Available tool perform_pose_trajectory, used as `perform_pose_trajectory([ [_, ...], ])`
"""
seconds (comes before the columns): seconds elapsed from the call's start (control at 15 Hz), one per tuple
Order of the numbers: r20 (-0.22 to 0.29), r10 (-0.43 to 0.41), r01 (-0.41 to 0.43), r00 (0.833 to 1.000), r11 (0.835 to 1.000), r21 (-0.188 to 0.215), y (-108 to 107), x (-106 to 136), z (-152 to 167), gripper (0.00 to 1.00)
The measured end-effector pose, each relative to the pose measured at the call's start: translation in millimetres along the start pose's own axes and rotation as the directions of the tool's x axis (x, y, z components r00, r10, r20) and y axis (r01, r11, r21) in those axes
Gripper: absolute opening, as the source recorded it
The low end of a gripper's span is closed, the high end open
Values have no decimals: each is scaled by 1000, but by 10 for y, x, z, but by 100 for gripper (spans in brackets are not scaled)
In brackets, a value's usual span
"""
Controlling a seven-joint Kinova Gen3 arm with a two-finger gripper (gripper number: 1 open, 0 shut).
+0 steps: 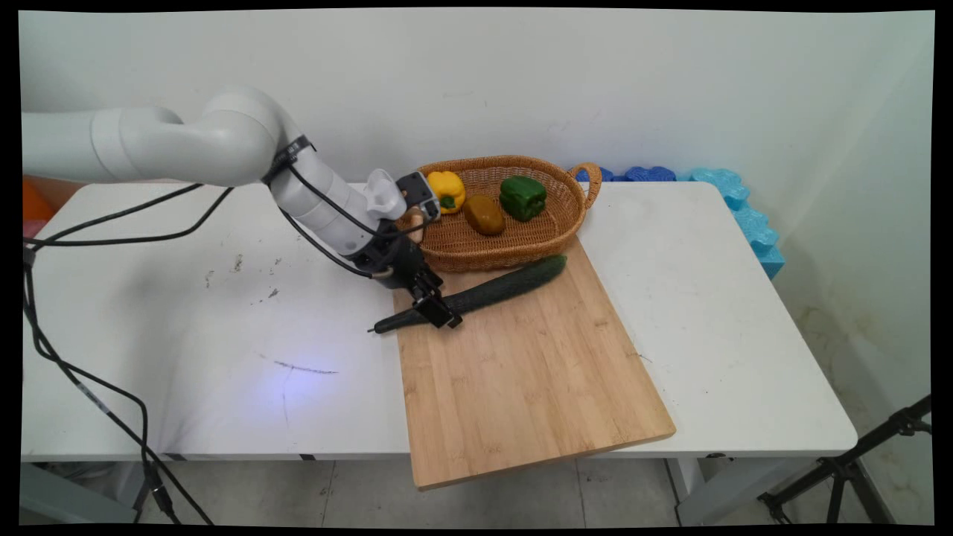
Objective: Pick up the cucumber from the cutting board, then place the picked object in the vegetable basket
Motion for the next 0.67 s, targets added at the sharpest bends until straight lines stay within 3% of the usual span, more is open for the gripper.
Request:
perform_pose_trajectory([
  [0.07,3,2,-2,1000,1000,1,1,8,25,100],
  [0.13,5,4,-4,1000,1000,3,0,18,48,0],
  [0.67,2,28,-28,1000,1000,-6,70,83,122,0],
])
